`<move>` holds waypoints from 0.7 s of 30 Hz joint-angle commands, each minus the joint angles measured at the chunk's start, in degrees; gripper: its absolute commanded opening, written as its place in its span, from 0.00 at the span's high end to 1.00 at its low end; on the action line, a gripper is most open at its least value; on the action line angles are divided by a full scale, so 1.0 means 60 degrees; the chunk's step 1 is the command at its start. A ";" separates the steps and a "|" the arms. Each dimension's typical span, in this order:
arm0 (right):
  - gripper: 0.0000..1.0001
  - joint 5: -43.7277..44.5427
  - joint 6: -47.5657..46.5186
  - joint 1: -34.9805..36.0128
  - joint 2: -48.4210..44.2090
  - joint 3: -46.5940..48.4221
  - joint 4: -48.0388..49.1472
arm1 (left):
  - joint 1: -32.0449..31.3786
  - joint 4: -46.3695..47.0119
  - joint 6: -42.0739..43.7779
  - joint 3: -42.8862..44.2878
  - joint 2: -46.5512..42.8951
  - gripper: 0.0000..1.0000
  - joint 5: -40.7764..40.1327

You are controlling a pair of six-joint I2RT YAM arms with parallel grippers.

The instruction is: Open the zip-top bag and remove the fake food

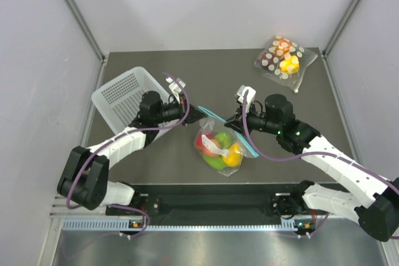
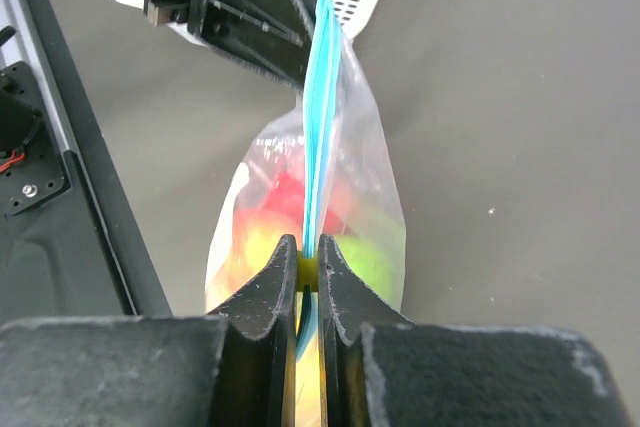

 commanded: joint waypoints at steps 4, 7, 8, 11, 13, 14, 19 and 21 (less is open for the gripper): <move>1.00 0.0248 -0.0022 0.0007 -0.0916 0.0029 -0.0566 | 0.0750 -0.0512 0.0361 0.0464 -0.0212 1.00 -0.1557; 1.00 0.0483 -0.0066 0.0007 -0.1179 0.0029 -0.0815 | 0.0896 -0.0570 0.0375 0.0567 -0.0139 1.00 -0.1688; 1.00 0.0527 -0.0081 0.0007 -0.1239 0.0029 -0.0903 | 0.0911 -0.0629 0.0405 0.0596 -0.0124 1.00 -0.1704; 1.00 0.0747 -0.0096 -0.0008 -0.1488 0.0000 -0.1152 | 0.0984 -0.0775 0.0420 0.0742 -0.0007 1.00 -0.1893; 1.00 0.0922 -0.0081 -0.0008 -0.1664 -0.0015 -0.1269 | 0.1043 -0.0863 0.0420 0.0831 0.0052 1.00 -0.2011; 1.00 0.0981 -0.0066 -0.0008 -0.1737 -0.0029 -0.1357 | 0.1101 -0.0907 0.0420 0.0860 0.0052 1.00 -0.2200; 1.00 0.1318 -0.0022 0.0007 -0.2103 0.0000 -0.1665 | 0.1379 -0.1215 0.0463 0.1094 0.0140 1.00 -0.2539; 1.00 0.1406 0.0007 -0.0022 -0.2205 0.0044 -0.1826 | 0.1438 -0.1318 0.0463 0.1153 0.0198 1.00 -0.2626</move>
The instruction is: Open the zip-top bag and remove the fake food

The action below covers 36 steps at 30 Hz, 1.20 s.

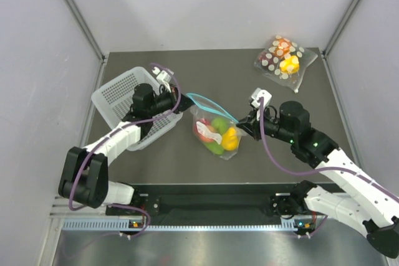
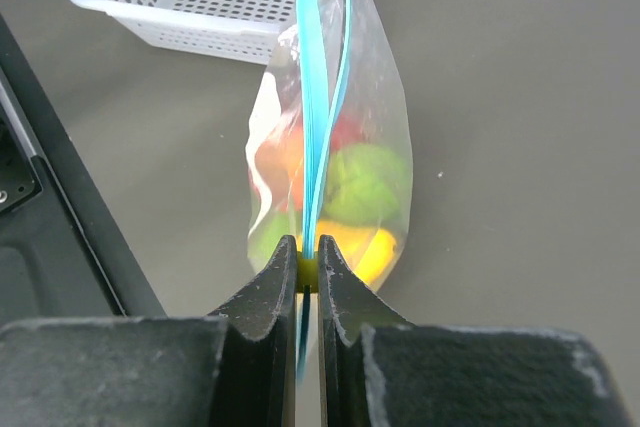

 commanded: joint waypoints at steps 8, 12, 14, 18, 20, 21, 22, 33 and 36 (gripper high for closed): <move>1.00 0.0427 0.0244 -0.0023 -0.0856 0.0113 -0.0966 | 0.0667 -0.0594 0.0350 0.0629 0.0590 1.00 -0.1575; 1.00 0.0501 0.0303 -0.0023 -0.1061 0.0113 -0.1229 | 0.0697 -0.0771 0.0277 0.0747 0.0839 1.00 -0.1737; 1.00 0.0472 0.0303 -0.0008 -0.1106 0.0186 -0.1375 | 0.0711 -0.0597 0.0336 0.0732 0.0854 1.00 -0.1272; 0.70 0.0413 0.0260 -0.0023 -0.1033 0.0522 -0.1435 | 0.0682 0.0193 0.0409 0.0426 0.0563 1.00 -0.0072; 0.49 0.0340 0.0230 -0.0022 -0.0945 0.0727 -0.1319 | 0.0638 0.0225 0.0686 0.0381 0.0430 1.00 0.0341; 0.36 0.0282 0.0201 -0.0023 -0.0829 0.0801 -0.1129 | 0.0624 0.0182 0.0890 0.0294 0.0255 1.00 0.0677; 0.32 0.0209 0.0099 -0.0023 -0.0726 0.0932 -0.1026 | 0.0594 0.0109 0.1008 0.0264 0.0196 1.00 0.0883; 0.21 -0.0670 -0.0795 -0.0110 0.2098 0.2675 0.0513 | 0.0492 -0.0024 0.1537 -0.0366 -0.0653 1.00 0.2409; 0.21 -0.1049 -0.0941 -0.0213 0.2977 0.2969 0.0747 | 0.0477 -0.0097 0.1537 -0.0396 -0.0757 1.00 0.2409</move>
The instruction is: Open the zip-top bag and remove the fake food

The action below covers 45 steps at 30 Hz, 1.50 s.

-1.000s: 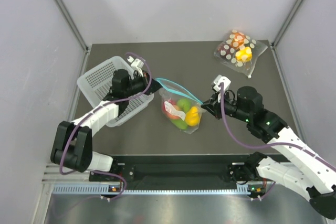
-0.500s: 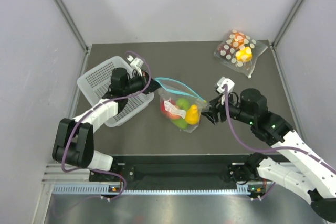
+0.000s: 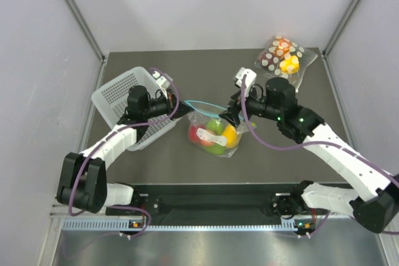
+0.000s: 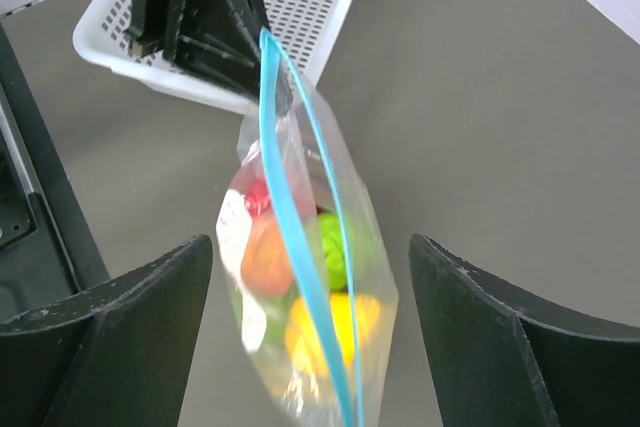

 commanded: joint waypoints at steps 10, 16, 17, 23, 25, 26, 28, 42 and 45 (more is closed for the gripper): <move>0.22 -0.1020 -0.0458 -0.0411 0.1898 0.0109 0.1596 | -0.0113 0.0219 0.0368 -0.0116 -0.0484 1.00 0.0427; 0.22 -0.1592 0.0026 -0.0895 0.1898 -0.0405 0.2417 | -0.0172 0.0088 0.0485 -0.0159 -0.0587 1.00 0.0412; 0.22 -0.1549 0.0040 -0.0924 0.1942 -0.0405 0.2432 | -0.0187 0.0044 0.0500 -0.0159 -0.0630 1.00 0.0398; 0.30 -0.1299 -0.0033 -0.0968 0.2294 -0.0420 0.2432 | -0.0260 0.0043 0.0544 -0.0232 -0.0850 1.00 0.0645; 0.50 -0.1445 -0.0106 -0.0968 0.2367 -0.0405 0.2359 | -0.0318 0.0102 0.0500 -0.0218 -0.0880 1.00 0.0632; 0.57 -0.1634 -0.0164 -0.0968 0.2367 -0.0405 0.2344 | -0.0333 0.0102 0.0500 -0.0218 -0.0894 1.00 0.0647; 0.83 -0.1768 -0.0165 -0.0968 0.2353 -0.0405 0.2286 | -0.0348 0.0087 0.0471 -0.0204 -0.0880 1.00 0.0574; 1.00 0.0721 -0.0106 -0.1538 0.0786 -0.0142 0.0954 | -0.1561 -0.0190 0.0470 0.2474 0.1345 1.00 -0.0568; 1.00 0.1000 -0.0091 -0.1817 0.0347 -0.0083 0.0748 | -0.2001 -0.0411 0.0573 0.3500 0.2033 1.00 -0.0876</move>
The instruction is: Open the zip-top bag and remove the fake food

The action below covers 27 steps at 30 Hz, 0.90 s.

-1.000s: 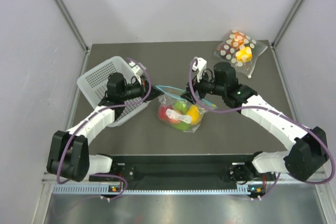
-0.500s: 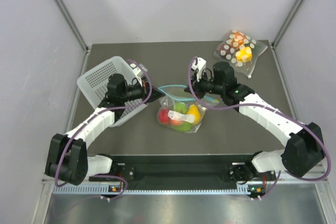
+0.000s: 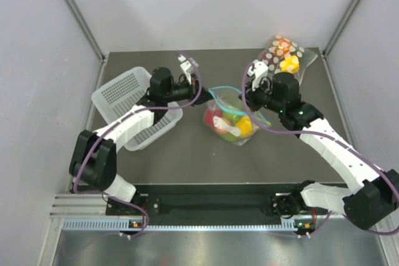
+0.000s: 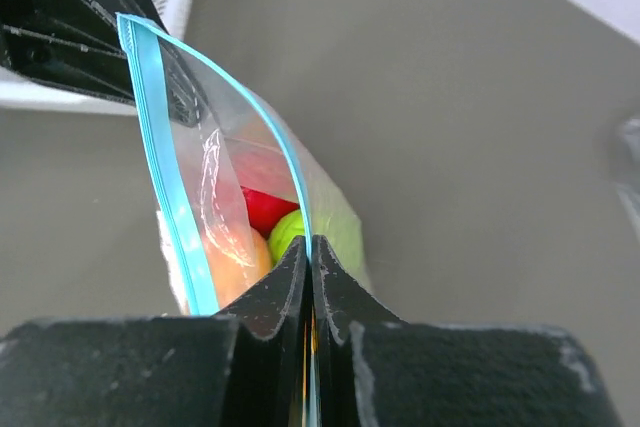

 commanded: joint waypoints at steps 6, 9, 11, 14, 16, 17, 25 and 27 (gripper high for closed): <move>1.00 0.1467 -0.0088 -0.0460 -0.1092 0.0435 -0.0379 | -0.0529 0.0129 -0.0238 0.1868 0.1340 0.78 -0.1216; 1.00 0.1541 0.0145 -0.0460 -0.0917 0.0289 -0.0307 | -0.0543 -0.0032 -0.0399 0.1854 0.1546 0.61 -0.1246; 1.00 0.1526 0.0526 -0.0445 -0.0742 0.0113 -0.0146 | -0.0543 -0.0150 -0.0530 0.1489 0.1429 0.47 -0.1333; 1.00 0.1555 0.1010 -0.0372 -0.0522 -0.0282 0.0322 | -0.0543 -0.0150 -0.0793 0.0684 0.0961 0.45 -0.1596; 1.00 0.1614 0.1521 -0.0299 -0.0462 -0.0517 0.0703 | -0.0543 -0.0179 -0.0998 0.0012 0.0465 0.44 -0.1918; 1.00 0.1643 0.1625 -0.0211 -0.0390 -0.0576 0.0820 | -0.0558 -0.0165 -0.1348 -0.0210 0.0274 0.44 -0.2050; 1.00 0.2171 0.2138 0.0141 -0.0081 -0.0752 0.1436 | -0.1011 0.0931 -0.3444 -0.2231 -0.1645 0.48 -0.2931; 1.00 0.2142 0.2211 0.0199 -0.0096 -0.0810 0.1554 | -0.1158 0.1809 -0.4161 -0.2394 -0.1750 0.46 -0.2843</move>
